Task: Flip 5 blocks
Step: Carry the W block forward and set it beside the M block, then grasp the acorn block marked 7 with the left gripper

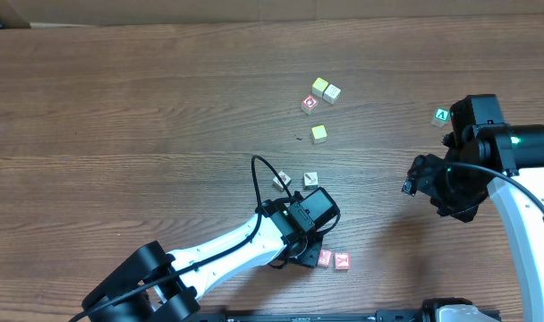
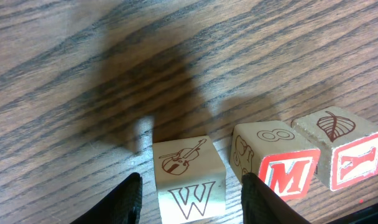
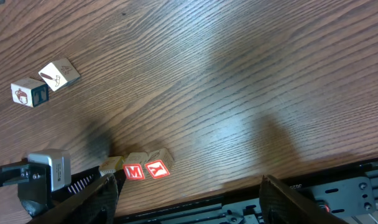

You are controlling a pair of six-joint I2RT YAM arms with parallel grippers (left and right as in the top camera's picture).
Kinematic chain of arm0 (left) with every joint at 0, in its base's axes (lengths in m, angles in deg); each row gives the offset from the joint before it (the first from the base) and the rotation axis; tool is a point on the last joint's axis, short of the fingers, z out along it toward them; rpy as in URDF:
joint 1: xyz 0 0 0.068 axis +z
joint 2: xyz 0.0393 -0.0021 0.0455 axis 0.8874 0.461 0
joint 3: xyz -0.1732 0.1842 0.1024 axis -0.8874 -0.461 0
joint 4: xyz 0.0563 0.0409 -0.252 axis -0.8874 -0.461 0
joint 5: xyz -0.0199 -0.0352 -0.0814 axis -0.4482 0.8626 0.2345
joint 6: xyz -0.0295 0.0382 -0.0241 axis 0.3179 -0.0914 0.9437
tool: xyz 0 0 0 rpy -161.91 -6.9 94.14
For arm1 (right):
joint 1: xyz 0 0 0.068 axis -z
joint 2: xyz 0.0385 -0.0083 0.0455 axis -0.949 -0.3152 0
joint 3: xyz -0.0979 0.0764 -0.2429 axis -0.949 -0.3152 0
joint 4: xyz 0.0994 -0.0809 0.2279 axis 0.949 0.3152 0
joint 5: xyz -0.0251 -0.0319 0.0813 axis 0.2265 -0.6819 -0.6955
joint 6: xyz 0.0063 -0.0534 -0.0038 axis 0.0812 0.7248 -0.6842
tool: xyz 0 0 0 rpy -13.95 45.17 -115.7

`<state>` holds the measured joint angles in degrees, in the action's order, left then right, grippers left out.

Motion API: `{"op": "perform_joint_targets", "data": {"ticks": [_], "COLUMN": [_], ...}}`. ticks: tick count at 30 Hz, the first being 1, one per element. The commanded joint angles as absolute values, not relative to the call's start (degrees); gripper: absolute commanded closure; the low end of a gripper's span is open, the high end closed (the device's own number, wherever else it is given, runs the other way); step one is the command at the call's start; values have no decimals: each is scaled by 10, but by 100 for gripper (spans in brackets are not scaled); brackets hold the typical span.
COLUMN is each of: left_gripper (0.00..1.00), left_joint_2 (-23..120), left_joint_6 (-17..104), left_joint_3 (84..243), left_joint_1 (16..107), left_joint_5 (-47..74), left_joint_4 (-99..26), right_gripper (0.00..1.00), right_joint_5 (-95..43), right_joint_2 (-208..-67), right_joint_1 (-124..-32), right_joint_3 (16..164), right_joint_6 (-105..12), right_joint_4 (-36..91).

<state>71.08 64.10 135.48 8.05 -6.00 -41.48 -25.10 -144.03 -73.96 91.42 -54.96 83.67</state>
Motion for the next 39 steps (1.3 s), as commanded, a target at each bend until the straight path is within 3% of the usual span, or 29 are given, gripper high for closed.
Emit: {"op": "perform_joint_targets", "data": {"ticks": [1,17,25,32,39], "left_gripper": [56,57,44,43,36], "left_joint_2": [713,711,711,725,780], "left_joint_6": [642,581,498,385,210], "left_joint_3": [1350,1424,1496,1521,1533], "left_joint_1": [82,130,202,323,361], "left_joint_5": [-70,-69,-75,-48,-2], "left_joint_4": [-412,-441,-447,-447,-449], "right_gripper": [26,25,25,25,24], "right_joint_5": [-256,-256,-259,-276,-282], "right_joint_2": [-1428,-1428,-1428,-1428,-1428], "right_joint_1": [-738,-738,-738,-738,-738], "right_joint_3": [931,931,931,931,931], "right_joint_6": [-550,-550,-550,-549,-550], "right_joint_4": [837,837,828,826,821]}}
